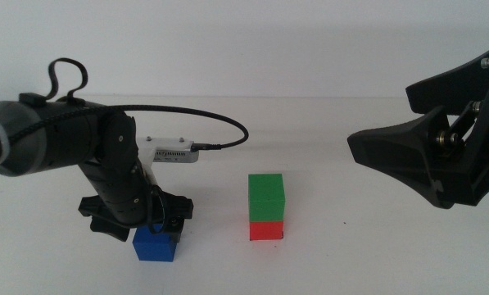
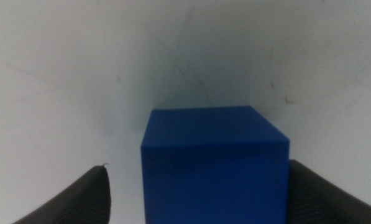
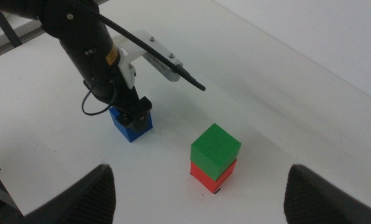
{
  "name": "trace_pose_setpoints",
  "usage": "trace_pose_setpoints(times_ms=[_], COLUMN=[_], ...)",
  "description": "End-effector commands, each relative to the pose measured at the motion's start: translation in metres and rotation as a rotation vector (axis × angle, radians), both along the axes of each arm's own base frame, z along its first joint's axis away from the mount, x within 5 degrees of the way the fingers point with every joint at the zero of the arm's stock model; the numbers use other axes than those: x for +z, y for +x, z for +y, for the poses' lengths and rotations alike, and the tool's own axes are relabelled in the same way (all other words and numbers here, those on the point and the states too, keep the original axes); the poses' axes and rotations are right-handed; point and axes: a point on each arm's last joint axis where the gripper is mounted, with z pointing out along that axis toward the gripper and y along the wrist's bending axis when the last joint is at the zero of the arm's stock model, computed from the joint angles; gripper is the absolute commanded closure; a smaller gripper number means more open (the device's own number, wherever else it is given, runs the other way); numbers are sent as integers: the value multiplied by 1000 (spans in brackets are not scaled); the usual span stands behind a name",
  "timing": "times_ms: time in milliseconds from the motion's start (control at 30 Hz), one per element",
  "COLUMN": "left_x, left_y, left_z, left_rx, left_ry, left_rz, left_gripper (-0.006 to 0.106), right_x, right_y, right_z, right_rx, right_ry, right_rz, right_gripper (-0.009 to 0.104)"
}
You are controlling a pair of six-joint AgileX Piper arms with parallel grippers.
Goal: Stack red cubes first, then green, then blue cubes in a specific spot.
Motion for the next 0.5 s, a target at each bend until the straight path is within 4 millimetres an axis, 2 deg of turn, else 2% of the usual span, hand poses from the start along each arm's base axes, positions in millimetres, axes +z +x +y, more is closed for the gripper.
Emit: trace_pose_setpoints(times_ms=[0,300,467], left_x=[-2,-7,-10], left_y=[2,4,4], left_z=[-2,-4,-4], left_rx=[4,-6,-6], left_ry=[-13,-24,-19], left_rz=[-11,-11,2], left_gripper=[10,10,21], right_x=[1,1,1], right_y=[0,0,0], right_z=[-1,-1,-1], right_rx=[4,4,4], right_ry=[5,5,5], right_rz=[-16,-16,-16], right_gripper=[2,2,2])
